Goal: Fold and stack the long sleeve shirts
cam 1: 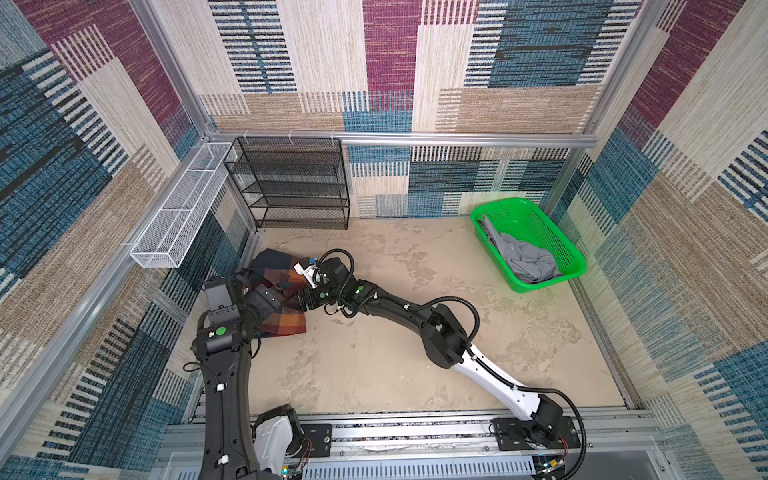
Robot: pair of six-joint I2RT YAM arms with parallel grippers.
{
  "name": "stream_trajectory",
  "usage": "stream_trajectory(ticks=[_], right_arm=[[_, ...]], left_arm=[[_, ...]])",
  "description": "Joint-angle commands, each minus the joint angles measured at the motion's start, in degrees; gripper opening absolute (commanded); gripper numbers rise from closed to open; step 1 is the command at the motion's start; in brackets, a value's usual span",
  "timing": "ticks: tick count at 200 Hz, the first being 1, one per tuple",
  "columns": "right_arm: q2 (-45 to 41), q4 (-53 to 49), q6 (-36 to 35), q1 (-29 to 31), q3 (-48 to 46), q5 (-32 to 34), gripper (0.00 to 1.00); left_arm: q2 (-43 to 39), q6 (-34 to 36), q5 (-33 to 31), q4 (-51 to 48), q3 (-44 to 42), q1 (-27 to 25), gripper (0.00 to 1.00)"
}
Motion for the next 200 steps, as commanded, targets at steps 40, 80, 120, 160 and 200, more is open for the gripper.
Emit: stream_trajectory(ticks=[40, 80, 120, 160, 200], right_arm=[[-38.07, -7.88, -18.96, -0.1, -21.88, 20.84, 0.89], [-66.01, 3.52, -19.97, -3.66, -56.37, 31.68, 1.0], [-95.56, 15.9, -21.7, -13.15, -91.95, 45.31, 1.0], [-114.71, 21.16, -25.02, -24.43, -113.69, 52.42, 1.0], [-115.28, 24.81, -23.62, -34.87, -124.27, 58.53, 1.0]], left_arm=[[-6.48, -0.94, 5.52, 16.64, -10.69, -3.33, 0.99], [-9.48, 8.16, -5.56, 22.76, -15.35, -13.58, 0.99], [-1.64, 12.01, -3.0, 26.35, -18.58, -15.39, 0.99], [4.49, 13.58, -6.65, 37.62, -23.42, -15.27, 0.99], [9.52, 15.88, -9.74, 44.96, -26.09, -15.29, 0.99]])
